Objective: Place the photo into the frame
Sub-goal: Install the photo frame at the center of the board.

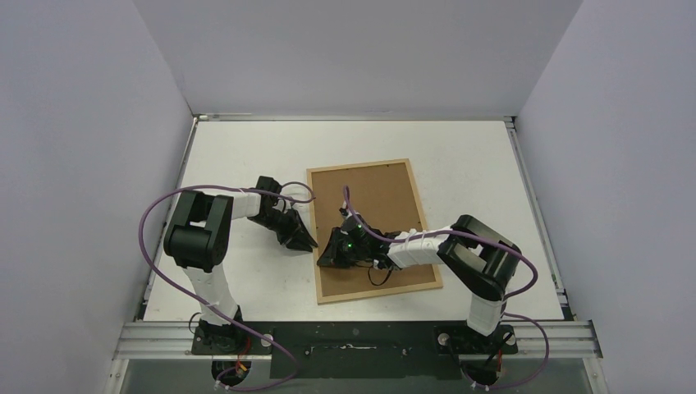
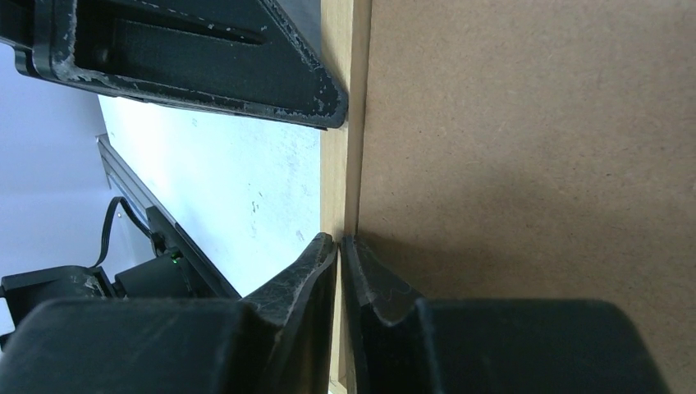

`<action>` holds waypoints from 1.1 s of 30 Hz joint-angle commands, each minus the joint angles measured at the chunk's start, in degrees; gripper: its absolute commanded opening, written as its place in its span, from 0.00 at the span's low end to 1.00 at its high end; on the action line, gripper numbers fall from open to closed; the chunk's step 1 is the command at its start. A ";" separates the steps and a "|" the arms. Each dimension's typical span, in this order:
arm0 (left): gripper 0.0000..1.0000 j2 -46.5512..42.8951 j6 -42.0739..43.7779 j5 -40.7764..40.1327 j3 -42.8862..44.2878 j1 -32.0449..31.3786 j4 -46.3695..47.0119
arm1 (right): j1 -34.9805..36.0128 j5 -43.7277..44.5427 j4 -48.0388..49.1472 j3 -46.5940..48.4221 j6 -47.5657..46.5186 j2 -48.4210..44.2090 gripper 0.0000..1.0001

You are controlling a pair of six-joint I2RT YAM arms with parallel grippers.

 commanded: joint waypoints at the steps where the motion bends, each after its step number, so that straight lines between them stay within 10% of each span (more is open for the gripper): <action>1: 0.19 5.30 2.65 -18.24 -3.81 -1.53 -0.07 | 0.46 0.63 -0.50 -0.51 -1.15 -0.93 0.11; 33: 0.19 5.38 2.73 -18.34 -3.99 -1.51 0.01 | 0.30 -2.06 6.69 -1.47 -2.49 -3.42 0.00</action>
